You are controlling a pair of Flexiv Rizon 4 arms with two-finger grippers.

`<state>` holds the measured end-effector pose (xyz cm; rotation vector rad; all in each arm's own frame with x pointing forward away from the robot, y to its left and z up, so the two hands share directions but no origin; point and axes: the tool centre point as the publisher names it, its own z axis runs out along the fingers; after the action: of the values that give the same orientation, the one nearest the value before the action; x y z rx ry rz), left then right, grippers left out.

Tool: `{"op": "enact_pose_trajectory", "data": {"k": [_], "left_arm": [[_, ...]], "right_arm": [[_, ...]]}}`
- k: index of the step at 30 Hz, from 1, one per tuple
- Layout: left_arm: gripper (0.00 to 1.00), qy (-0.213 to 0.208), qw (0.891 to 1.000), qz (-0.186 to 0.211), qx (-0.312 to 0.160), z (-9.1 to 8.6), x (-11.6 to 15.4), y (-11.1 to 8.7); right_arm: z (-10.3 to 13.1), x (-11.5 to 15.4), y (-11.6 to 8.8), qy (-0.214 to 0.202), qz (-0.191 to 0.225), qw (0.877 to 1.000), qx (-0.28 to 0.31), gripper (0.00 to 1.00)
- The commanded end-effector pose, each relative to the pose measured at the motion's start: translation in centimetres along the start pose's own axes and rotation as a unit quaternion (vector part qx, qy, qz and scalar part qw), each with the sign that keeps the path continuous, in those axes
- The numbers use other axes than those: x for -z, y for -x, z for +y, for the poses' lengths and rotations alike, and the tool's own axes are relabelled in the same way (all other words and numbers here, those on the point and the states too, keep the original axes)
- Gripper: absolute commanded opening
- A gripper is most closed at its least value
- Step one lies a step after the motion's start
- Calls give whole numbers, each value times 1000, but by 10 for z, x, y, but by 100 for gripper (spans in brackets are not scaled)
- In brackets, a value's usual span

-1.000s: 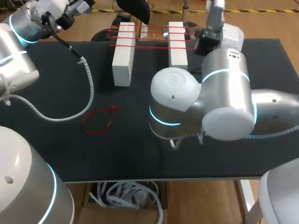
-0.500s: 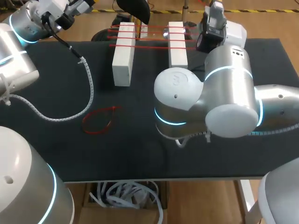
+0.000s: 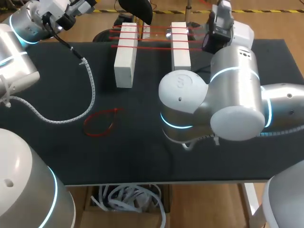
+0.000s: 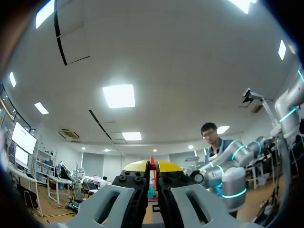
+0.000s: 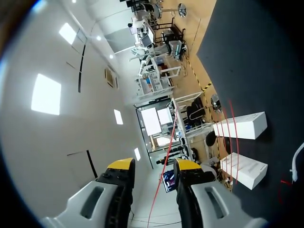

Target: Grab the tape and strap the tape.

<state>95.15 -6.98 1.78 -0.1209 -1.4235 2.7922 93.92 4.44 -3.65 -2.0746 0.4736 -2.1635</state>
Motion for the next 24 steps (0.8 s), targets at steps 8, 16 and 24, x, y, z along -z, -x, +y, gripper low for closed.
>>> {"op": "enact_pose_trajectory", "data": {"k": [8,16,24], "left_arm": [[0,-1,1000,1,0,1,1,1],[0,-1,1000,1,0,1,1,1],[0,-1,1000,1,0,1,1,1]], "right_arm": [[0,-2,-5,1,-1,1000,1,34],[-3,-4,-5,-3,0,1000,-1,34],[-4,-4,-6,-5,0,1000,-3,31]]}}
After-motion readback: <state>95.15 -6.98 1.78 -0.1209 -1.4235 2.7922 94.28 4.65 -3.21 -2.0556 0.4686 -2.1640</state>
